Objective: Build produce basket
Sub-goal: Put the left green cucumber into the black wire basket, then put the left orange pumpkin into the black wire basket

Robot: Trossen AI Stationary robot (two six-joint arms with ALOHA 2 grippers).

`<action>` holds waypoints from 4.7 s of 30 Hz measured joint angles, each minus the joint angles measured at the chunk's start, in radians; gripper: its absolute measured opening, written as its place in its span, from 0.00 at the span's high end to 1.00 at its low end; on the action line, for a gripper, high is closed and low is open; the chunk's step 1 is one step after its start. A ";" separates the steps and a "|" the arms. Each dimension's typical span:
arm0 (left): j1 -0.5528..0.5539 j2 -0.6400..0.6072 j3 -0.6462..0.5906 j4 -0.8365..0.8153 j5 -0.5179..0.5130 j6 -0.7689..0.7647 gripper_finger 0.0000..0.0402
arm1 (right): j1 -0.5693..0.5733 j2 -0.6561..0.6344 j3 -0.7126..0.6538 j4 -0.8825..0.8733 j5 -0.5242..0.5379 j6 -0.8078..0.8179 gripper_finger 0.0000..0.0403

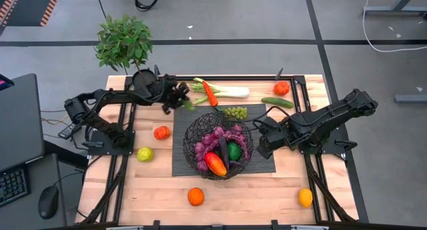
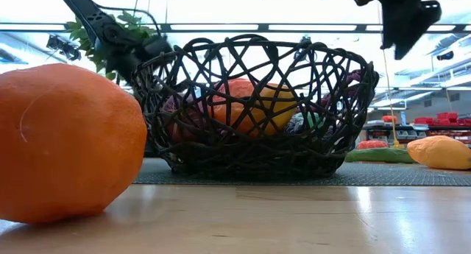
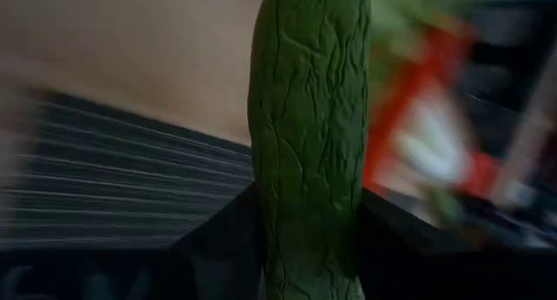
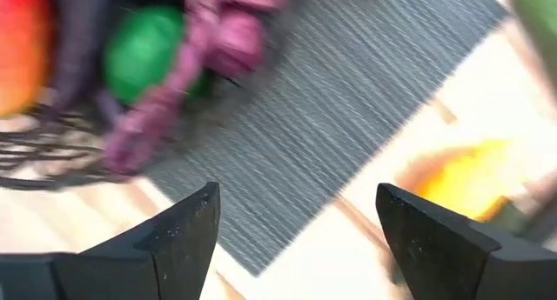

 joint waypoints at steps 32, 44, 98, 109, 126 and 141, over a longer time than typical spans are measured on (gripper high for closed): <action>-0.659 0.014 0.657 -0.602 -0.082 0.735 0.59 | 0.153 -0.204 0.000 0.023 0.106 0.173 0.23; -0.652 0.022 0.658 -0.581 -0.091 0.733 0.58 | 0.167 -0.176 0.000 0.128 0.101 0.168 0.23; -0.589 0.022 0.658 -0.801 0.013 0.648 0.06 | 0.164 -0.172 0.000 0.155 0.110 0.151 0.23; -0.536 0.008 0.662 -0.796 0.117 0.633 0.06 | 0.147 -0.172 0.000 0.154 0.138 0.132 0.23; -0.435 -0.010 0.796 -1.423 -0.095 0.739 0.06 | 0.042 -0.172 0.000 0.147 0.075 0.039 0.23; -0.423 -0.009 0.565 -1.439 -0.027 0.812 0.06 | 0.026 -0.172 0.000 0.148 0.060 0.012 0.23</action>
